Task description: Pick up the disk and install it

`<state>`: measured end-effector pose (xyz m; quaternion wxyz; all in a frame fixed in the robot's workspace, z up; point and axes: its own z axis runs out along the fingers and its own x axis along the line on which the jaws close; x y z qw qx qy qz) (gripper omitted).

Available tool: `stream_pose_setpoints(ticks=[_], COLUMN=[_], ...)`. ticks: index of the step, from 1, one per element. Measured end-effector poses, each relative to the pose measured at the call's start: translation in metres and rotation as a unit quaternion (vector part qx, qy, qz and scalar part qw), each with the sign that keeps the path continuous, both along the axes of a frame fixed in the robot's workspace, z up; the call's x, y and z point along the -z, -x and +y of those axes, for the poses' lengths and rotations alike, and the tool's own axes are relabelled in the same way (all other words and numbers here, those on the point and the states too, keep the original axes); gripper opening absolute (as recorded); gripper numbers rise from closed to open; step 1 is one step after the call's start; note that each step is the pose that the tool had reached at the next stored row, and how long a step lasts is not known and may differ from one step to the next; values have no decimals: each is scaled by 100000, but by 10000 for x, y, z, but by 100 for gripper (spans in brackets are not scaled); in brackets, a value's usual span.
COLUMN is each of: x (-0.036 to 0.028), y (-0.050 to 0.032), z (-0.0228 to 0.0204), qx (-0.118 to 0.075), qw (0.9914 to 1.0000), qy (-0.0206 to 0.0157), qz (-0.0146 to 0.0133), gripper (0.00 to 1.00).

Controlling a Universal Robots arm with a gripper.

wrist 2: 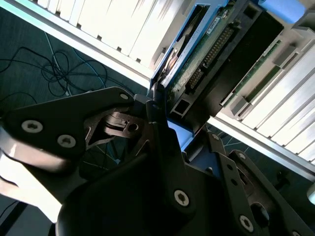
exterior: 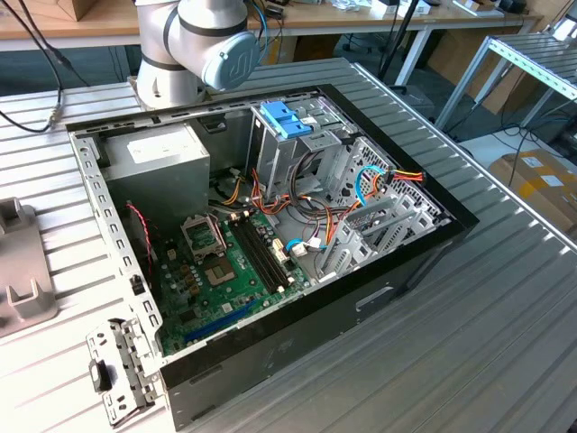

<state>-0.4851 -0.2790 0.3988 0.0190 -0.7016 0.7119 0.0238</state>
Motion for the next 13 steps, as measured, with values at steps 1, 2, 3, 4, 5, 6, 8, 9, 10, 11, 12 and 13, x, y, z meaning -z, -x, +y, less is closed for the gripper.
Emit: stream_pose_setpoints(ticks=[1,2,3,4,5,6,8,9,10,11,12,13], x=[-7,-14,-25,-32,-44,-54,-78,-88,-96,-103,-109,-121], y=[0,0,0,0,0,0,0,0,0,0,0,0], z=[0,0,0,0,0,0,0,0,0,0,0,0], qx=[2,0,0,1,0,0,2,1,0,0,0,0], qw=[100000,100000,100000,100000,100000,100000,100000,100000,100000,100000,100000,100000], qy=[1,-1,1,1,2,-1,1,-1,1,0,1,0], qz=[-3,-8,-1,0,0,-2,1,-4,-6,-6,-3,-4], gripper=[37,37,37,37,37,37,37,37,37,37,37,37])
